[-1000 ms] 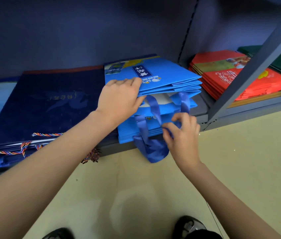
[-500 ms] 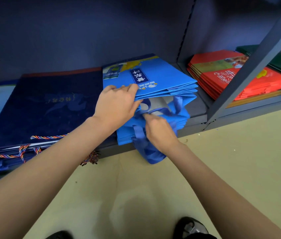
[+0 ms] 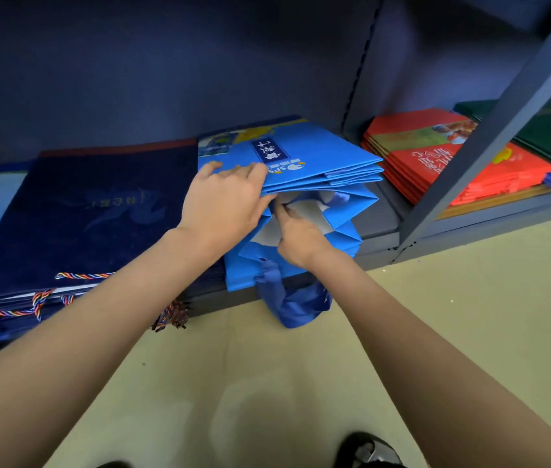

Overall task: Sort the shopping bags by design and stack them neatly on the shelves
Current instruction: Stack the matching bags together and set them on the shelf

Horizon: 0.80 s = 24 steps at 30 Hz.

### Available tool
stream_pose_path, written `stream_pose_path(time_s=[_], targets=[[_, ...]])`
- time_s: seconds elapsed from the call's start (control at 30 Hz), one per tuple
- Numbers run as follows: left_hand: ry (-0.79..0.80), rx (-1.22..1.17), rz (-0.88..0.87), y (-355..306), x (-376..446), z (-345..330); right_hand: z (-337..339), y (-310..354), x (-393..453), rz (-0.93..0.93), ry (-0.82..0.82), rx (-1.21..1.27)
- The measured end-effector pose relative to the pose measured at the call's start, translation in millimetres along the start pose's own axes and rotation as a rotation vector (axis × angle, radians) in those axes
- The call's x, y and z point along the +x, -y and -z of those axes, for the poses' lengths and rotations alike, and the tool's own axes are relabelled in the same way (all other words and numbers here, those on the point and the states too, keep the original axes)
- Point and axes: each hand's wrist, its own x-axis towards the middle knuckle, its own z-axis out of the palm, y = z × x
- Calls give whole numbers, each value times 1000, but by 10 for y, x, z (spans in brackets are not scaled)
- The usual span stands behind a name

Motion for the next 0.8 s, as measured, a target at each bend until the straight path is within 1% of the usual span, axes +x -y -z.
stream_pose_path(time_s=[0.07, 0.1, 0.17, 0.23, 0.27, 0.33, 0.37, 0.4, 0.43, 0.5, 0.53, 0.6, 0.63, 0.7, 0.73, 0.77, 0.8], targets=[[7, -19, 1, 20, 16, 6, -16, -9, -90, -15, -41, 7], [3, -22, -6, 27, 25, 9, -31, -26, -167, -22, -107, 57], [-4, -22, -11, 35, 46, 26, -66, -68, -366, -9, -304, 191], [9, -26, -5, 41, 61, 40, -72, -126, -579, 63, -546, 288], [20, -27, -6, 41, 65, 41, -40, -179, -677, 64, -662, 319], [48, -21, -15, 40, 53, 29, 33, -325, -803, -54, -833, 377], [54, -19, -18, 38, 41, 22, 31, -421, -815, -140, -861, 416], [52, -19, -20, 30, 30, 19, 16, -503, -811, -230, -826, 475], [51, -21, -19, 23, 27, 18, -13, -537, -783, -328, -733, 561], [58, -26, -19, 12, 32, 22, -118, -519, -715, -454, -544, 758], [59, -27, -20, 9, 34, 22, -174, -503, -672, -490, -513, 807], [50, -22, -28, 9, 23, 19, -229, -468, -642, -524, -503, 837], [46, -16, -36, 11, 10, 9, -219, -444, -662, -502, -450, 818], [51, 14, -54, 15, -30, -15, -86, -367, -768, -392, -233, 661], [53, 34, -65, 15, -57, -28, 15, -328, -832, -334, -161, 581], [53, 47, -75, 7, -87, -39, 134, -287, -889, -265, -150, 549], [53, 53, -84, -1, -115, -48, 270, -226, -944, -187, -202, 560]])
